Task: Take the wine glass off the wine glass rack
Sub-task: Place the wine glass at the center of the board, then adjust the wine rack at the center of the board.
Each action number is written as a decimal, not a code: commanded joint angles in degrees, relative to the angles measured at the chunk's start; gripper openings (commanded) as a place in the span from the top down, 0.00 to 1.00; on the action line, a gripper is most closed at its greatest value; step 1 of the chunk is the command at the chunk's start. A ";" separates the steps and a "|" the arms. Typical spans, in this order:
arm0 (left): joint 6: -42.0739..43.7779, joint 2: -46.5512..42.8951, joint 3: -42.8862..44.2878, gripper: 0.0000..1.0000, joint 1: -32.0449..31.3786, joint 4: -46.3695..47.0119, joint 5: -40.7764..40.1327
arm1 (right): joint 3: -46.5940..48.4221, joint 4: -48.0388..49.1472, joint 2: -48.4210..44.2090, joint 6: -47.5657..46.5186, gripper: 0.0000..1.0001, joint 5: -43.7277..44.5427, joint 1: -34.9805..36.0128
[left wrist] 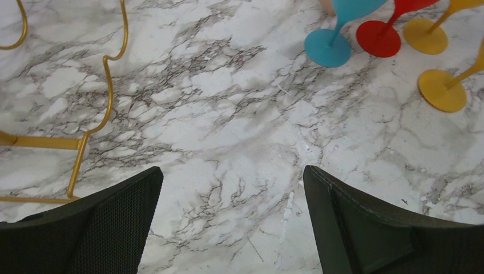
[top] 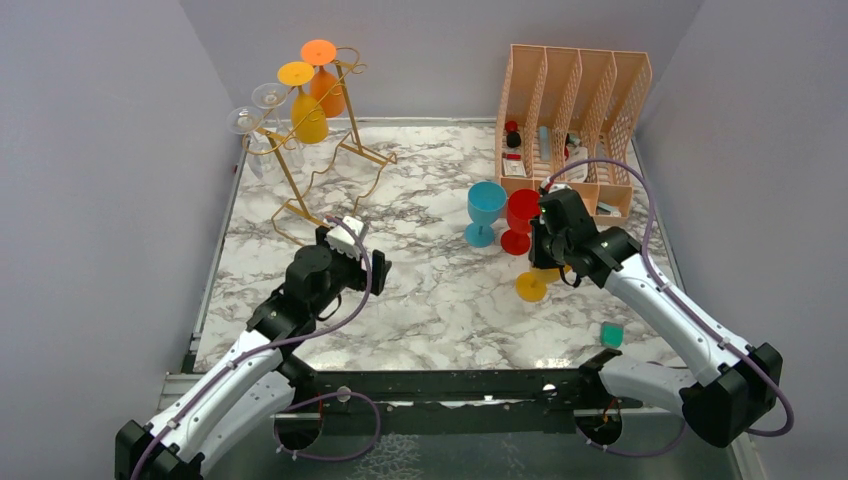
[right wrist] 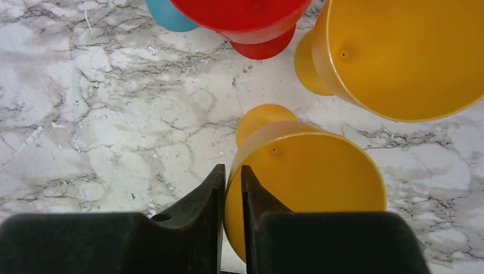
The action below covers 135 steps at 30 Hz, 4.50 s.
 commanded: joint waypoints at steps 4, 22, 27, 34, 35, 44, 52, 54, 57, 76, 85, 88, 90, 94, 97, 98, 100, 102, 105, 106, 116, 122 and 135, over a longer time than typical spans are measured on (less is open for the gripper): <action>-10.98 7.88 4.06 0.01 0.30 -4.10 -15.24 | 2.15 -2.18 0.42 -0.55 0.78 -1.98 0.21; -20.33 15.87 6.31 0.01 13.92 -3.33 -14.24 | 4.10 -2.86 0.44 -2.23 0.49 -5.00 0.21; -16.93 17.80 2.91 0.01 16.94 5.66 -14.25 | 5.41 -2.44 -1.03 -2.63 0.40 -7.64 0.21; -13.21 21.03 -0.50 0.01 17.25 15.00 -15.53 | 8.66 -3.06 -2.19 -4.19 0.34 -8.71 0.21; -12.06 21.34 -0.94 0.01 17.48 17.71 -14.99 | 8.73 -2.76 -2.54 -4.33 0.33 -8.64 0.21; -5.59 29.53 -0.49 0.01 20.33 25.19 -12.67 | 9.48 -1.96 -4.57 -5.79 0.31 -8.40 0.21; -3.23 40.27 5.52 0.01 21.40 23.13 -5.54 | 10.42 -1.17 -5.89 -6.87 0.30 -8.05 0.21; -3.26 42.36 7.15 0.01 21.65 21.33 -3.92 | 10.22 -0.60 -6.04 -7.00 0.30 -8.51 0.17; -3.81 44.04 8.90 0.01 21.63 18.84 -1.94 | 9.95 -0.38 -5.88 -7.16 0.30 -9.05 0.21; -11.79 43.15 7.94 0.09 18.74 16.32 11.75 | 8.93 0.24 -5.83 -7.91 0.29 -9.65 0.17; -14.09 45.90 11.80 0.11 8.94 15.84 9.63 | 8.47 0.48 -6.25 -7.97 0.29 -9.40 0.21; -15.20 47.14 12.52 0.12 6.49 16.11 9.34 | 7.95 1.12 -6.79 -7.76 0.29 -9.72 0.21; -16.18 48.19 13.08 0.12 4.95 16.74 9.39 | 7.91 1.23 -6.82 -7.71 0.29 -9.79 0.21; -17.12 50.55 15.37 0.13 1.48 17.45 8.86 | 7.87 1.20 -6.84 -7.07 0.29 -9.91 0.21; -17.30 52.57 17.65 0.13 -0.87 17.31 7.96 | 7.25 1.56 -7.04 -6.54 0.29 -10.09 0.21; -17.44 53.06 18.32 0.13 -1.60 17.23 7.67 | 7.11 1.70 -7.11 -6.45 0.29 -10.16 0.21; -17.69 53.85 19.33 0.13 -2.80 17.21 6.91 | 7.12 1.76 -6.90 -6.38 0.29 -10.27 0.21; -18.04 54.41 19.88 0.13 -3.50 16.87 6.59 | 7.11 1.78 -6.77 -6.24 0.29 -10.21 0.21; -18.20 54.25 20.21 0.12 -4.59 16.24 6.33 | 7.33 1.91 -6.46 -5.96 0.29 -10.62 0.21; -18.14 53.79 19.98 0.12 -4.86 15.78 6.16 | 7.50 1.90 -6.32 -5.88 0.29 -10.98 0.20; -15.19 41.01 14.45 0.06 -5.39 12.24 5.51 | 7.20 3.64 -5.82 -4.41 0.29 -14.45 0.21; -13.44 33.77 9.63 0.07 -5.39 9.64 11.41 | 6.57 4.63 -5.46 -3.36 0.29 -15.44 0.21; -16.31 6.63 9.52 0.09 -5.31 -7.18 9.92 | 4.94 7.94 -6.90 -0.35 0.29 -16.38 0.21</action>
